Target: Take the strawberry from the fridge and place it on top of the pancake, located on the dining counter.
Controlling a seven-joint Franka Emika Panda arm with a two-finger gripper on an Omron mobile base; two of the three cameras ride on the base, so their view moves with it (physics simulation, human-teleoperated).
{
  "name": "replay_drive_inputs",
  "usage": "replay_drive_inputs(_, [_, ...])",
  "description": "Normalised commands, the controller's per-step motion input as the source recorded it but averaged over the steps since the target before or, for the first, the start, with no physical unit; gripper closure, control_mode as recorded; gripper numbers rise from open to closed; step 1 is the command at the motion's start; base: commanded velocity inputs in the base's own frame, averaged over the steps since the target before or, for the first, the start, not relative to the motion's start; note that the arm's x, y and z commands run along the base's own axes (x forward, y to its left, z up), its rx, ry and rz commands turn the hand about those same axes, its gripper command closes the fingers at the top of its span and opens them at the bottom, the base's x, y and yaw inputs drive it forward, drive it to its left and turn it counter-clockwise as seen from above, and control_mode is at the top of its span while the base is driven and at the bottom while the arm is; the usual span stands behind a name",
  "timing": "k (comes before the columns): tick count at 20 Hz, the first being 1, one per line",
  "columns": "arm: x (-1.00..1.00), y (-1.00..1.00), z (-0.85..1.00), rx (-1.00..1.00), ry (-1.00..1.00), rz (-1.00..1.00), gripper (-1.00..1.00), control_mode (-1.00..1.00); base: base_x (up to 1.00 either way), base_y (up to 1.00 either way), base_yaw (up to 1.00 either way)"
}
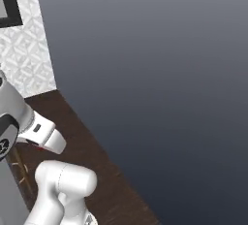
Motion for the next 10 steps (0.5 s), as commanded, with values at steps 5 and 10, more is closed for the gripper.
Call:
replay_drive_inputs(5, [0.0, 0.0, 0.0, 0.0, 0.0, 0.0, 1.0, 1.0, 0.62, -0.34, 0.78])
replay_drive_inputs(10, [0.0, 0.0, 0.0, 0.0, 0.0, 0.0, 1.0, 1.0, 0.79, -0.65, 0.61])
